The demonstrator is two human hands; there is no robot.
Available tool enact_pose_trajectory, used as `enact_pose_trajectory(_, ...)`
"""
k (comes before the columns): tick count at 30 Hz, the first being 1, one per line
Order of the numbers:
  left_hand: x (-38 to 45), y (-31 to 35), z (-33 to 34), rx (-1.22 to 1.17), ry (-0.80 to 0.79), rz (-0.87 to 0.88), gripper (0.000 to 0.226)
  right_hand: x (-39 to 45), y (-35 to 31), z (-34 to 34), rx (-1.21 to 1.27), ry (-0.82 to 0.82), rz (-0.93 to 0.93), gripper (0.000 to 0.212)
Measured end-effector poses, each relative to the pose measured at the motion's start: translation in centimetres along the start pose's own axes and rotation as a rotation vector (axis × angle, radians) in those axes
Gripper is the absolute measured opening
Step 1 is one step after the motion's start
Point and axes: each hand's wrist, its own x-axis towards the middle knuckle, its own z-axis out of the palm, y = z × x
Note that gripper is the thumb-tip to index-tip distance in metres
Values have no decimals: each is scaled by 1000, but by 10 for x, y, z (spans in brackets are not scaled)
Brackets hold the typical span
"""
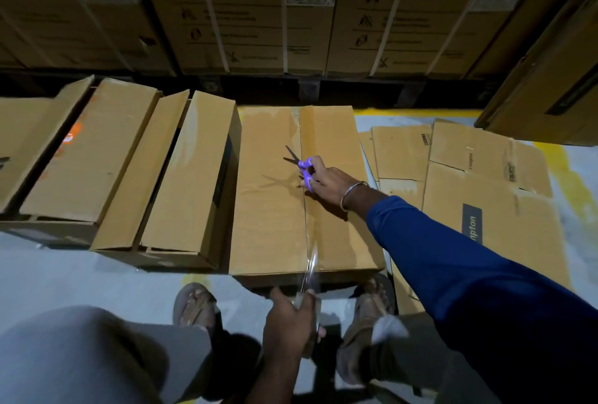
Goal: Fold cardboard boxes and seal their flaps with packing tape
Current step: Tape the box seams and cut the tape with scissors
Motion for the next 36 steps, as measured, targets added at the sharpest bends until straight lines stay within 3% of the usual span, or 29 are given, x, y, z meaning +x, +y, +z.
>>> enact_pose_trajectory(3,10,-7,9,-91,53,8,93,-24,-3,7,-8,-42,-43,33)
enact_pose_trajectory(7,24,-20,28,-234,100,19,77,-68,-9,25,-40,-127,-147,33)
enact_pose_trajectory(10,25,-12,28,-375,113,35,76,-99,-15,34,-54,-173,-226,36)
enact_pose_trajectory(14,47,11,17,-391,115,92,81,-117,-11,46,10,-140,-303,32)
enact_pose_trajectory(17,69,27,11,-487,82,120,84,-107,-6,50,34,-91,-251,30)
enact_pose_trajectory(22,101,16,17,-435,14,132,89,-85,3,56,74,-21,-202,29)
enact_pose_trajectory(26,86,3,5,-245,59,212,80,-81,6,55,85,-11,-194,30)
enact_pose_trajectory(28,84,-9,3,-184,62,138,76,-80,6,55,70,7,-174,32)
enact_pose_trajectory(33,86,-21,7,-162,78,183,19,-80,-1,52,176,28,-109,35)
enact_pose_trajectory(36,82,-21,6,-217,64,184,24,-84,-10,36,295,13,-71,35)
